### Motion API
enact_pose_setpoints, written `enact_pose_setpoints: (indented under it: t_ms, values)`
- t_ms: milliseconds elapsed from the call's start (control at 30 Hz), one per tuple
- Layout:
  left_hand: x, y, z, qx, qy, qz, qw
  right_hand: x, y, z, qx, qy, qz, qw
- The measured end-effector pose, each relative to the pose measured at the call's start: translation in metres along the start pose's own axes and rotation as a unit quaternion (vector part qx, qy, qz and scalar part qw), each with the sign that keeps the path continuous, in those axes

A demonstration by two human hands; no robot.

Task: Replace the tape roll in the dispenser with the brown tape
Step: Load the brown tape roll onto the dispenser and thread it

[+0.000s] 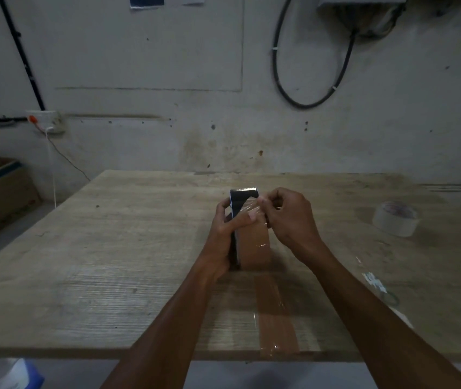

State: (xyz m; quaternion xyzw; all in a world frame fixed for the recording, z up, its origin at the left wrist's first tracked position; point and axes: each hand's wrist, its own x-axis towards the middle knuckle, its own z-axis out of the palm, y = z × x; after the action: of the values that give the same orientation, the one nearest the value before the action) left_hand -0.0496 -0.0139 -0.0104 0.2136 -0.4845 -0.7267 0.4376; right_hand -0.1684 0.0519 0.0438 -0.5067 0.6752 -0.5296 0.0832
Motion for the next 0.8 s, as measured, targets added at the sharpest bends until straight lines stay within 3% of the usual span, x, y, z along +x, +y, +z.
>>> enact_pose_setpoints:
  t_ms: [467, 800]
  values:
    - [-0.005, 0.003, -0.001, 0.005, -0.015, 0.014, 1.0, -0.005, 0.001, 0.008, 0.048, 0.039, 0.086, 0.994]
    - [-0.009, 0.006, 0.004, 0.102, -0.075, 0.013, 0.992, -0.007, -0.003, -0.006, -0.024, 0.042, 0.034, 0.998]
